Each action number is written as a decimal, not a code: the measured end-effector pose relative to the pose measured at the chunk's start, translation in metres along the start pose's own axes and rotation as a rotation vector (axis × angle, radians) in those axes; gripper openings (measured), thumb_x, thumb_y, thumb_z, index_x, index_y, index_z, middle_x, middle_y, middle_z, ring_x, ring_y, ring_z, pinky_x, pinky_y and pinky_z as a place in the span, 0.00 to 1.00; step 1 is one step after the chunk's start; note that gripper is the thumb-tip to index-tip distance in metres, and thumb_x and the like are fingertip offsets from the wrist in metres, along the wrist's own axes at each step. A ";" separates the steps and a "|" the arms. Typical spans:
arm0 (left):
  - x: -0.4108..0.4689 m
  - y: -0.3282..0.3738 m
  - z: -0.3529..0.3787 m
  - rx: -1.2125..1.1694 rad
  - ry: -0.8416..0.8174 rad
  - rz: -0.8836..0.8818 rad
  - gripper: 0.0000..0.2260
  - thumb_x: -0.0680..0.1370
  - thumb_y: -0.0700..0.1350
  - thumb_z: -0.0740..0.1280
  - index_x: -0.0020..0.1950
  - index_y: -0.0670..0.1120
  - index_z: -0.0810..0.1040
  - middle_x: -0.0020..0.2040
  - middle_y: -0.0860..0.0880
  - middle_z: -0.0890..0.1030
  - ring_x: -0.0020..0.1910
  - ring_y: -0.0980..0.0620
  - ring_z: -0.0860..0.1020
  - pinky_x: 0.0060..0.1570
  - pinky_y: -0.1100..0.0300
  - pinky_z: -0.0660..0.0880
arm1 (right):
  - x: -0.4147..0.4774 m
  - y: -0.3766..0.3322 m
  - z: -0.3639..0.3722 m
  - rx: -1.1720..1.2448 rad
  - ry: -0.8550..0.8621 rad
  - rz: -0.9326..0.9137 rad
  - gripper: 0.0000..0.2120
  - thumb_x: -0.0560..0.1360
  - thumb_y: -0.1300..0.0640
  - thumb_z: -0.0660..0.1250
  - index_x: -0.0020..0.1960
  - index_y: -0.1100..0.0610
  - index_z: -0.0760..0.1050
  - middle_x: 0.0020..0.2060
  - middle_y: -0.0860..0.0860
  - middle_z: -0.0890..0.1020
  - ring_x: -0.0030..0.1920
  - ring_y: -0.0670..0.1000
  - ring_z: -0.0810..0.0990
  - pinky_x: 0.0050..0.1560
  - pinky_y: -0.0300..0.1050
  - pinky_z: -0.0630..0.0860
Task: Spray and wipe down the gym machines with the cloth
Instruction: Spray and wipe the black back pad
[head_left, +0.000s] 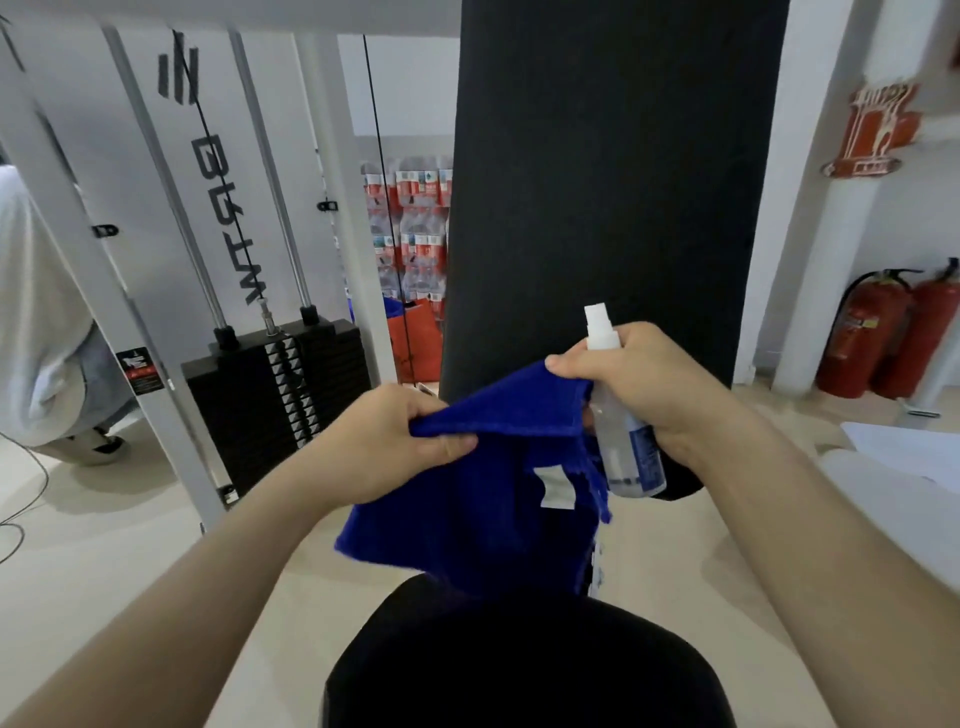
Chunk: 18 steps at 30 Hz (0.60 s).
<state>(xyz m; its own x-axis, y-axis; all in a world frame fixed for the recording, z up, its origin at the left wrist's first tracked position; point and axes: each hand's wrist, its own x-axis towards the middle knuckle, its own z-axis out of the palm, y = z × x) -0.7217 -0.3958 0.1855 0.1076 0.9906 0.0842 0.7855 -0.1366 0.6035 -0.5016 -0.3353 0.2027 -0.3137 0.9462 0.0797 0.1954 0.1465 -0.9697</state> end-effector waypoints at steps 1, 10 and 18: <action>0.003 -0.005 -0.001 0.048 0.125 -0.009 0.04 0.78 0.46 0.67 0.47 0.53 0.82 0.41 0.52 0.83 0.41 0.55 0.81 0.43 0.59 0.79 | 0.001 -0.003 -0.002 -0.031 -0.024 0.001 0.09 0.76 0.59 0.70 0.45 0.66 0.80 0.31 0.55 0.80 0.27 0.48 0.79 0.27 0.36 0.76; 0.019 -0.036 -0.006 -0.107 0.701 -0.301 0.09 0.76 0.49 0.67 0.42 0.46 0.70 0.33 0.48 0.79 0.34 0.45 0.79 0.36 0.52 0.76 | 0.020 -0.029 0.009 -0.395 0.030 -0.108 0.12 0.74 0.60 0.72 0.48 0.69 0.79 0.33 0.54 0.81 0.31 0.49 0.80 0.31 0.39 0.80; 0.084 -0.020 0.050 -0.325 0.568 0.098 0.24 0.80 0.53 0.63 0.75 0.55 0.60 0.72 0.52 0.69 0.68 0.54 0.68 0.69 0.53 0.66 | 0.041 -0.022 -0.016 -0.493 0.373 -0.110 0.10 0.71 0.54 0.71 0.44 0.61 0.80 0.34 0.54 0.84 0.31 0.52 0.84 0.43 0.56 0.83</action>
<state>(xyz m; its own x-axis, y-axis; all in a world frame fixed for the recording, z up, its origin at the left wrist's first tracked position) -0.6980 -0.3096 0.1407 -0.2385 0.8312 0.5023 0.5554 -0.3076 0.7726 -0.5039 -0.2950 0.2312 -0.0287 0.9421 0.3342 0.6137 0.2805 -0.7380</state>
